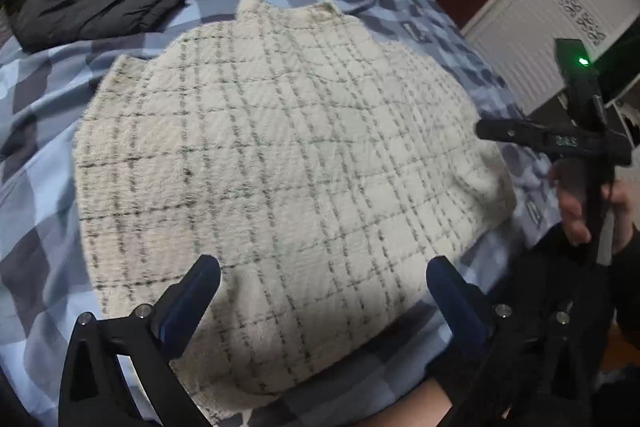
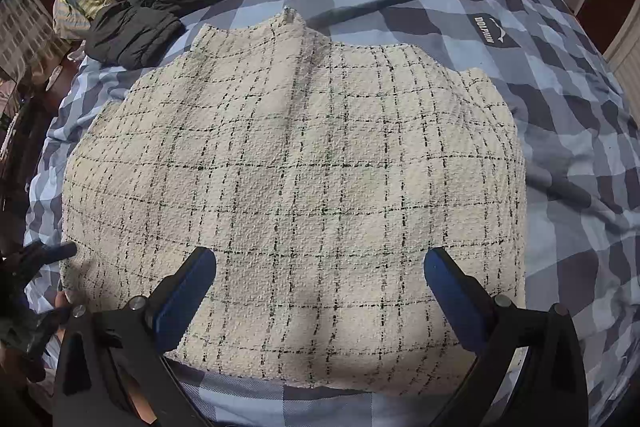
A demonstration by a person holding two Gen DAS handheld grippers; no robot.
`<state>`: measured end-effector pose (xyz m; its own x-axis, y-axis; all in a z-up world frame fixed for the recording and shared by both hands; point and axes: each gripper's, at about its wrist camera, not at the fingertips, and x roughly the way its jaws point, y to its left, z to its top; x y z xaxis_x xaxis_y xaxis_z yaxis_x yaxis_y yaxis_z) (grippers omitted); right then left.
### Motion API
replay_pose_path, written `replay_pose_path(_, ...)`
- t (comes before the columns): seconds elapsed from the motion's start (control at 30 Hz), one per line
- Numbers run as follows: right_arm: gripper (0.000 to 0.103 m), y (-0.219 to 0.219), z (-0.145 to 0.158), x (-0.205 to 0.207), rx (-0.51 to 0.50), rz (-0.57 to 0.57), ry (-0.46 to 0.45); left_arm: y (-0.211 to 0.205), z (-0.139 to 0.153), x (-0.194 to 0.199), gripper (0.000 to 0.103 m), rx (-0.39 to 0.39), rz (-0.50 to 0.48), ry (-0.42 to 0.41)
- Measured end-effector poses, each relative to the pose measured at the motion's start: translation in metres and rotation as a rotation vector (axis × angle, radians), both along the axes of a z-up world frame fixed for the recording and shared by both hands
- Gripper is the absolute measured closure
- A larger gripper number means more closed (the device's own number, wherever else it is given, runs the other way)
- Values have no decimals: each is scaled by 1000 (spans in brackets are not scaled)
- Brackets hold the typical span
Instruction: Fold small clothes
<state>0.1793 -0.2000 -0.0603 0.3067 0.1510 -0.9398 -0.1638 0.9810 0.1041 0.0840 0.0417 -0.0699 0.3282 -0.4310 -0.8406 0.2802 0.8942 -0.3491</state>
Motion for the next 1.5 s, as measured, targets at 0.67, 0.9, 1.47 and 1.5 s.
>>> replay_pose_path(0.67,2,53,-72,26,-117,177,178,-37,-65,4,0,359,16,77)
replay_pose_path(0.9,2,-45,-73,58,-308,-180,249,6,-53,13,0,362,179,94)
replay_pose_path(1.47,2,-139,-34,115,39,-424,59,104,8,55,0,216,584,-145)
replay_pose_path(1.5,2,-139,-37,117,106,-448,80,104,6,60,0,172,578,-148)
